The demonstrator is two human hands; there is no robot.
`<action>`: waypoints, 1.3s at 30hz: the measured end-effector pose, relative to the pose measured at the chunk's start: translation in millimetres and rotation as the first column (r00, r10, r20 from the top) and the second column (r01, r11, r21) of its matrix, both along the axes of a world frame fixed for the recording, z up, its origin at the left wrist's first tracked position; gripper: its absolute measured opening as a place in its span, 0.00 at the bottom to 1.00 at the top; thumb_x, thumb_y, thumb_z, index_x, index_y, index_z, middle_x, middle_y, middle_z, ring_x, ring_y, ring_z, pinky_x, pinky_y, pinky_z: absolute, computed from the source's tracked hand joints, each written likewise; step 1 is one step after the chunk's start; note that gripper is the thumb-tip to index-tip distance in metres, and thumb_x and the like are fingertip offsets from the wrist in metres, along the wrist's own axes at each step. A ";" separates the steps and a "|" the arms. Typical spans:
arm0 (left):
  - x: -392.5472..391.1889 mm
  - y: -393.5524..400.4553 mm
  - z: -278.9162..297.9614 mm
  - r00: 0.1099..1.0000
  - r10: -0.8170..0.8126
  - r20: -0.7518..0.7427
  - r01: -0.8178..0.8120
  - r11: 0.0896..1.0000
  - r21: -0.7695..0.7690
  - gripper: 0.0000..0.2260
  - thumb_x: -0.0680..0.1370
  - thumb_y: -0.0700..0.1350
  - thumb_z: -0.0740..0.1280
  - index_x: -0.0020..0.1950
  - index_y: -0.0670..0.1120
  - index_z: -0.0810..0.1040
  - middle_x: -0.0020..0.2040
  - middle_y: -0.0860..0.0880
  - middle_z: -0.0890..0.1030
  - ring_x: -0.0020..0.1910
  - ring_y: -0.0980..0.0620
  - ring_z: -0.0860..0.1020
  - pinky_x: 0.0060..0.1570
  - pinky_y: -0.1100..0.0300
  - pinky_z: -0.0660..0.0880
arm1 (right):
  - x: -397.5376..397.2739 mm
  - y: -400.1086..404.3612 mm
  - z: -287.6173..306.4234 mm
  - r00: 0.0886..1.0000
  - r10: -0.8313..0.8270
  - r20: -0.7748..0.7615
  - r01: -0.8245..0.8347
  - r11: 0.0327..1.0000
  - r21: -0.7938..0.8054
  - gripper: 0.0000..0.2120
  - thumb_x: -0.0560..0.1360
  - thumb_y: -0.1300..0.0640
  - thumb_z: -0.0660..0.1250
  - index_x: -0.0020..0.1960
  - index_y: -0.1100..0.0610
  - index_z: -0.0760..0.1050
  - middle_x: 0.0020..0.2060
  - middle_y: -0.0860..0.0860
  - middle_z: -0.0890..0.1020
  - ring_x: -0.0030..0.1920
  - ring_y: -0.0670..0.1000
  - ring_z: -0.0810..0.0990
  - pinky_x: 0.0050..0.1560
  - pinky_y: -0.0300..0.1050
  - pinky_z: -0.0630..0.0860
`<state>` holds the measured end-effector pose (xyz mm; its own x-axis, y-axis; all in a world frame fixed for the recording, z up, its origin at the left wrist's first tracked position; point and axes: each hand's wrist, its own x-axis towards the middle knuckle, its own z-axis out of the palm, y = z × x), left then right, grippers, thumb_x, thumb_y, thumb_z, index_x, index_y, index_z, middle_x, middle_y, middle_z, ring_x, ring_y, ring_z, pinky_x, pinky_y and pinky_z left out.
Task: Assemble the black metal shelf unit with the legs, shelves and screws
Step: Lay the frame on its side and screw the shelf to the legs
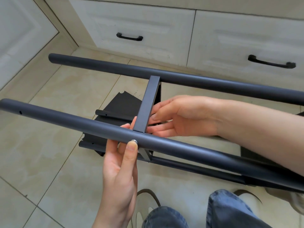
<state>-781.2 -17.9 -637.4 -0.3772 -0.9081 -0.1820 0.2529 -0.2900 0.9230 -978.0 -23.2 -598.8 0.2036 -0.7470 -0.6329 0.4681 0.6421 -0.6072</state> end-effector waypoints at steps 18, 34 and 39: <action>1.6 8.9 62.0 0.989 -0.083 0.124 0.075 0.995 0.073 0.21 0.71 0.47 0.68 0.65 0.49 0.76 0.58 0.51 0.85 0.59 0.54 0.82 0.66 0.56 0.71 | 11.3 10.9 90.6 0.964 -0.191 -0.186 0.204 0.978 0.050 0.28 0.75 0.66 0.62 0.73 0.68 0.62 0.62 0.68 0.77 0.57 0.66 0.81 0.62 0.59 0.77; 5.5 2.9 159.6 0.914 -0.176 0.366 0.325 0.857 -0.400 0.20 0.73 0.49 0.68 0.65 0.58 0.73 0.62 0.65 0.81 0.64 0.64 0.77 0.69 0.56 0.71 | 7.7 55.4 178.9 0.934 -0.342 -0.101 0.312 0.921 -0.232 0.19 0.76 0.69 0.61 0.66 0.62 0.68 0.54 0.65 0.83 0.53 0.63 0.84 0.59 0.59 0.79; -0.8 10.5 164.6 0.880 -0.176 0.442 0.394 0.791 -0.468 0.20 0.73 0.49 0.69 0.65 0.60 0.73 0.63 0.66 0.80 0.66 0.66 0.74 0.73 0.53 0.68 | 3.5 74.8 172.7 0.914 -0.403 -0.044 0.382 0.893 -0.236 0.13 0.76 0.70 0.61 0.58 0.60 0.69 0.53 0.66 0.83 0.53 0.64 0.84 0.57 0.59 0.80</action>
<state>-782.0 -7.4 -472.8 -0.6407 -0.7585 0.1194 -0.1379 0.2666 0.9539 -974.5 51.6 -426.1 -0.1847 -0.8750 -0.4474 0.5916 0.2645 -0.7616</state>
